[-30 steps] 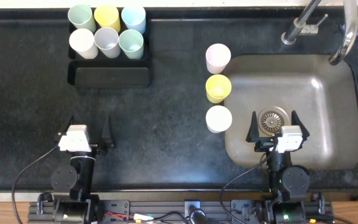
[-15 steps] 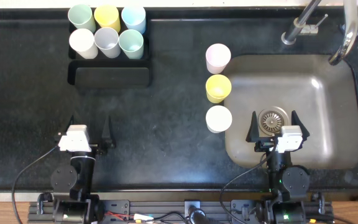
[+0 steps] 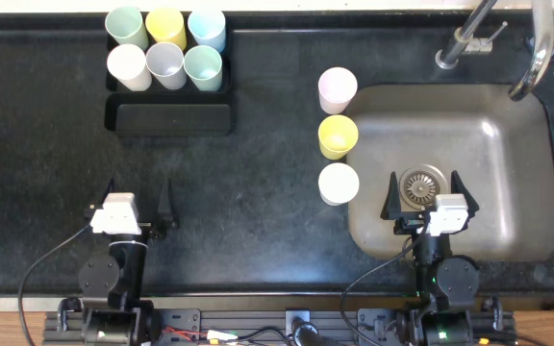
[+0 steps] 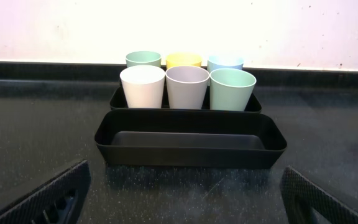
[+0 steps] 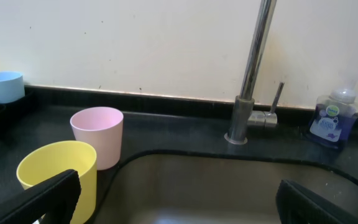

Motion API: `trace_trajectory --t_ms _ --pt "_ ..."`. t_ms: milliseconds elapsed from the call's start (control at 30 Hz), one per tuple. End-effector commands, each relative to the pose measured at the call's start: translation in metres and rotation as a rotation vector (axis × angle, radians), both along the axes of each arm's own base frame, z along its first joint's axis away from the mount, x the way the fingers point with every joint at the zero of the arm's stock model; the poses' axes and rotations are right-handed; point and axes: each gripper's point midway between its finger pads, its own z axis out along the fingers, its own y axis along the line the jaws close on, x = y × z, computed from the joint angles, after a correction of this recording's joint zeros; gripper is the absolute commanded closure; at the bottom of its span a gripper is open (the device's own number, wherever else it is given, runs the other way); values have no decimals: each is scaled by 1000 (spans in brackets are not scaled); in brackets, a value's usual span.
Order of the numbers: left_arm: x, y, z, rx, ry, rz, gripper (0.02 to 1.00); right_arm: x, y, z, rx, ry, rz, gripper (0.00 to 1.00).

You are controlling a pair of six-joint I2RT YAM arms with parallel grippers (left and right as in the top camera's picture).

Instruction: Store Cups

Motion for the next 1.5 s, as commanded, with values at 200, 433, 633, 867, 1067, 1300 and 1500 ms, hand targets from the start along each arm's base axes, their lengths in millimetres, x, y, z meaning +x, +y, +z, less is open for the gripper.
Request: trace_trajectory --t_ms 200,433,633,867,1067,1300,1500 --pt "0 0 0 18 -4 -5 20 0 2 -3 7 -1 9 3" --pt "0 3 1 20 -5 11 20 0 2 -3 7 -1 9 3" --pt "0 -3 1 16 5 -18 20 0 2 -3 7 -1 9 3" --pt "36 -34 55 -47 187 -189 20 0 2 -3 7 -1 9 3" --pt "125 -73 145 -120 443 -371 20 0 2 -3 7 -1 9 3" --pt "213 -156 165 -210 734 -338 20 0 2 -3 7 -1 9 3" --pt "217 -244 110 -198 932 -271 18 0 2 -3 7 -1 9 3"
